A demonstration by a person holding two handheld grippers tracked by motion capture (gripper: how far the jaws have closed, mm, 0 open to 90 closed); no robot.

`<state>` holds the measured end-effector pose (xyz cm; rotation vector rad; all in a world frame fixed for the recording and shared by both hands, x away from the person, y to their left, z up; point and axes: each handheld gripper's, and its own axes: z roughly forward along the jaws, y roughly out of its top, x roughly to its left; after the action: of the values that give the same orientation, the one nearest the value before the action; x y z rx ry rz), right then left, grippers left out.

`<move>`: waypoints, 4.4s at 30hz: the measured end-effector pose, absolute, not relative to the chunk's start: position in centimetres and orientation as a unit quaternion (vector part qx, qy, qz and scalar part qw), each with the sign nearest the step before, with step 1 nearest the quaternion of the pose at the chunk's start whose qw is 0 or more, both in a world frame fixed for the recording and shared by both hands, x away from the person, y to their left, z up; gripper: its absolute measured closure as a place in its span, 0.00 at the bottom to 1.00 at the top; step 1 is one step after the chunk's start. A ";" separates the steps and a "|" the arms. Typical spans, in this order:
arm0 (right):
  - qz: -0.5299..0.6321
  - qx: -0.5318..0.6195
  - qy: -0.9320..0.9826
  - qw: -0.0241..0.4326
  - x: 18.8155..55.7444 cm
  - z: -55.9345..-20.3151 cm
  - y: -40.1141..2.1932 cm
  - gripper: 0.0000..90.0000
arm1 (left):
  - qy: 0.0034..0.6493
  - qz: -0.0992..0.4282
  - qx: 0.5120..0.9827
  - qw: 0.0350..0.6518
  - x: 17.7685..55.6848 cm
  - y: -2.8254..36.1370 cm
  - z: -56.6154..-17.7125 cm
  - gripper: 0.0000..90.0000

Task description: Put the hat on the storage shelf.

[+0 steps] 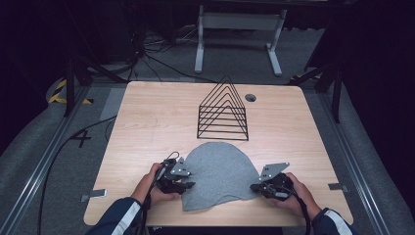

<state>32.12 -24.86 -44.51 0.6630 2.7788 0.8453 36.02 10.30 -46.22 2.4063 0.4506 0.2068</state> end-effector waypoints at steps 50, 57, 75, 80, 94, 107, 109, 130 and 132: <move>0.302 0.320 0.891 0.113 40.7 -45.0 -22.0 0.62 | 0.319 0.100 0.884 0.326 40.4 10.3 -46.6 0.23; 0.324 0.310 0.890 0.086 40.4 -45.2 -22.2 0.88 | 0.305 0.093 0.884 0.341 40.1 10.2 -46.4 0.55; 0.364 0.287 0.880 0.103 39.7 -42.7 -23.9 0.94 | 0.256 0.082 0.882 0.387 39.8 10.4 -43.9 0.97; 0.381 0.285 0.872 0.116 39.3 -41.1 -24.6 0.94 | 0.233 0.092 0.879 0.407 39.9 10.1 -41.6 0.97; 0.422 0.266 0.848 0.179 38.4 -34.3 -25.9 0.94 | 0.187 0.138 0.865 0.444 40.9 9.7 -34.7 0.97; 0.434 0.256 0.835 0.219 40.0 -29.5 -26.1 0.94 | 0.165 0.184 0.858 0.450 42.6 8.8 -28.8 0.98; 0.438 0.257 0.832 0.222 40.3 -28.7 -26.1 0.94 | 0.169 0.187 0.851 0.460 42.9 8.8 -28.0 0.98; 0.465 0.241 0.807 0.271 43.6 -21.5 -27.0 0.94 | 0.154 0.220 0.829 0.490 46.3 9.4 -22.1 0.98; 0.459 0.243 0.810 0.273 44.1 -21.3 -26.8 0.94 | 0.152 0.222 0.832 0.484 46.8 9.4 -21.9 0.98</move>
<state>44.08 -26.85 -21.32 0.6531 2.1799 1.2337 46.82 9.37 -21.95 2.0273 0.3699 0.5411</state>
